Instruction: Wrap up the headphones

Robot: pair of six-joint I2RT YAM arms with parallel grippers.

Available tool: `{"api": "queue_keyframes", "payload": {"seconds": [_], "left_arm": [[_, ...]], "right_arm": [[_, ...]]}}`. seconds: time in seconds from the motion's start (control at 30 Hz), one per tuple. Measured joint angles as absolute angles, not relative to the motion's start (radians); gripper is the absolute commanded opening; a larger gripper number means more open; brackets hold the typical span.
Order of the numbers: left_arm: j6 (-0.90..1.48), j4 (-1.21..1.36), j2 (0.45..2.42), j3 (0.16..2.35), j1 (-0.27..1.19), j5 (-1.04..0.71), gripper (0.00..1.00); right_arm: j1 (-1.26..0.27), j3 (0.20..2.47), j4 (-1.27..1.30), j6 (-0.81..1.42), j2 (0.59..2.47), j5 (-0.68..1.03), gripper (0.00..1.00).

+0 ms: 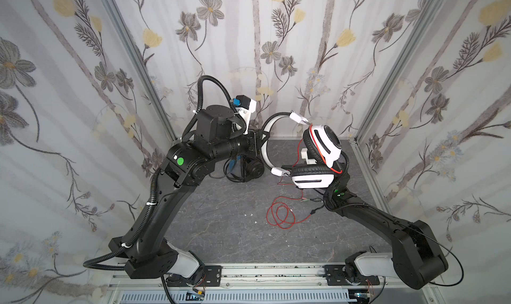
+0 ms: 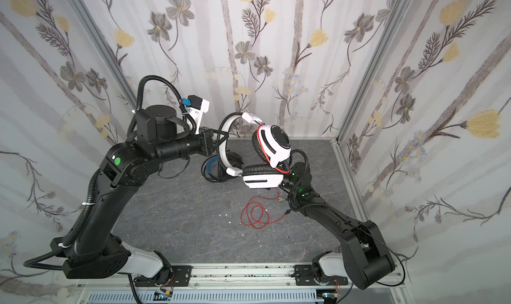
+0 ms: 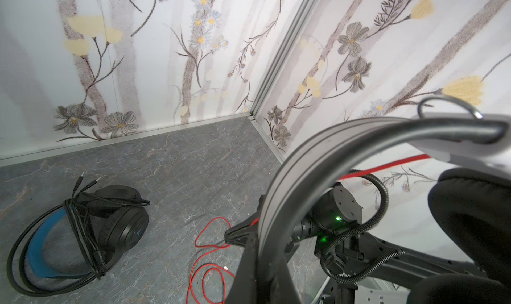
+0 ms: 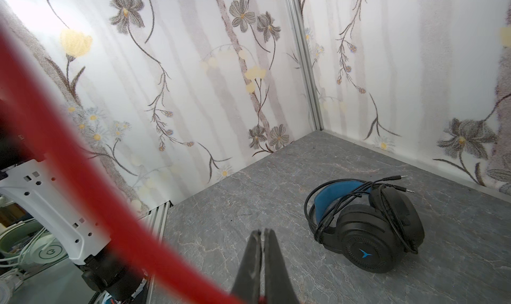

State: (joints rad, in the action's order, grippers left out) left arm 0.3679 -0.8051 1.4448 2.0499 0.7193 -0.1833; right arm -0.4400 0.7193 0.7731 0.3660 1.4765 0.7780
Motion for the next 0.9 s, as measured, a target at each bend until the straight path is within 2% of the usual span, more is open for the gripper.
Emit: {"api": "queue_keyframes", "payload": {"seconds": [0.37,0.9], "left_arm": [[0.518,-0.46,1.346,1.764,0.725,0.112,0.0],[0.553,-0.444,1.56,1.892,0.808,0.516,0.0]], "right_arm": [[-0.468,0.716,0.463,0.18,1.305,0.596,0.0],[-0.574,0.793,0.067,-0.026,1.151,0.322,0.0]]}}
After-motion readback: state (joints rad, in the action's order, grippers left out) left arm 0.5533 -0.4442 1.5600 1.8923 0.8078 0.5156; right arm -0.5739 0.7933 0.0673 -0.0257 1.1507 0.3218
